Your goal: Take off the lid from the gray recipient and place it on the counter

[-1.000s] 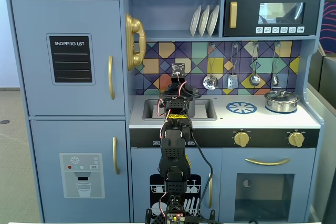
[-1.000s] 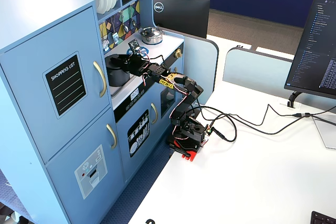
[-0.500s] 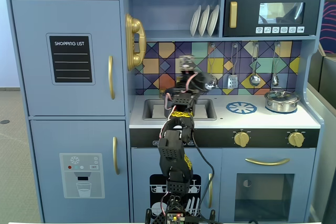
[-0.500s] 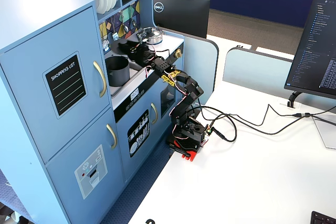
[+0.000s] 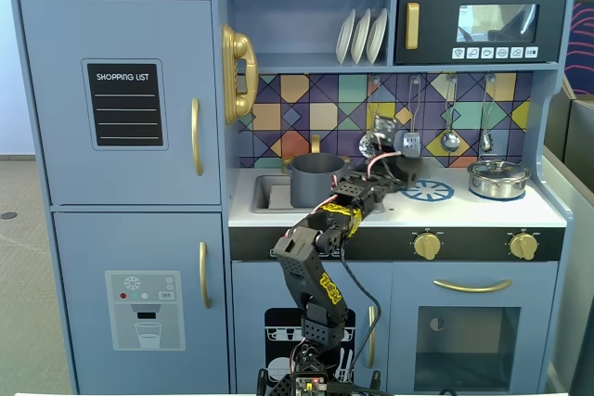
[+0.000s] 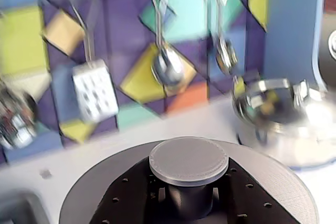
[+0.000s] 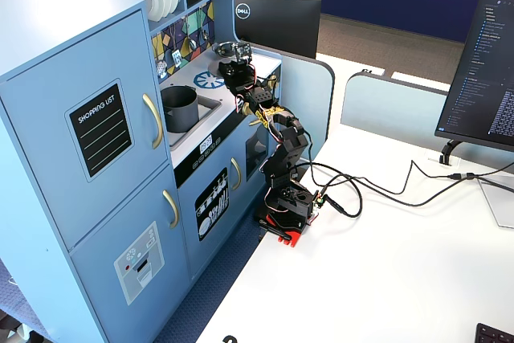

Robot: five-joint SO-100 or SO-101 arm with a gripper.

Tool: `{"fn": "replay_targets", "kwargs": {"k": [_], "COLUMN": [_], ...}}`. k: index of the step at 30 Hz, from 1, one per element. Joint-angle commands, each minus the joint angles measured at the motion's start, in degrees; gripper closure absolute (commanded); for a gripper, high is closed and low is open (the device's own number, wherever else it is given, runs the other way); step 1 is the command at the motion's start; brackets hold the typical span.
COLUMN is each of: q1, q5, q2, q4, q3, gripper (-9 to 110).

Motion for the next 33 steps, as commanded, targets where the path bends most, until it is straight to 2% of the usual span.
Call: {"fn": "replay_targets", "kwargs": {"k": [1,15,28,33], "q1": [0.53,0.09,0.35,1.14], "q5": [0.44,-0.97,-2.55,-0.79], "q2": [-1.85,-13.71,-16.52,-15.12], "q4": [-5.36,-12.74,-15.47,-18.02], "q3": [0.62,1.67,4.57,8.17], "gripper": [102,102,101,77]}}
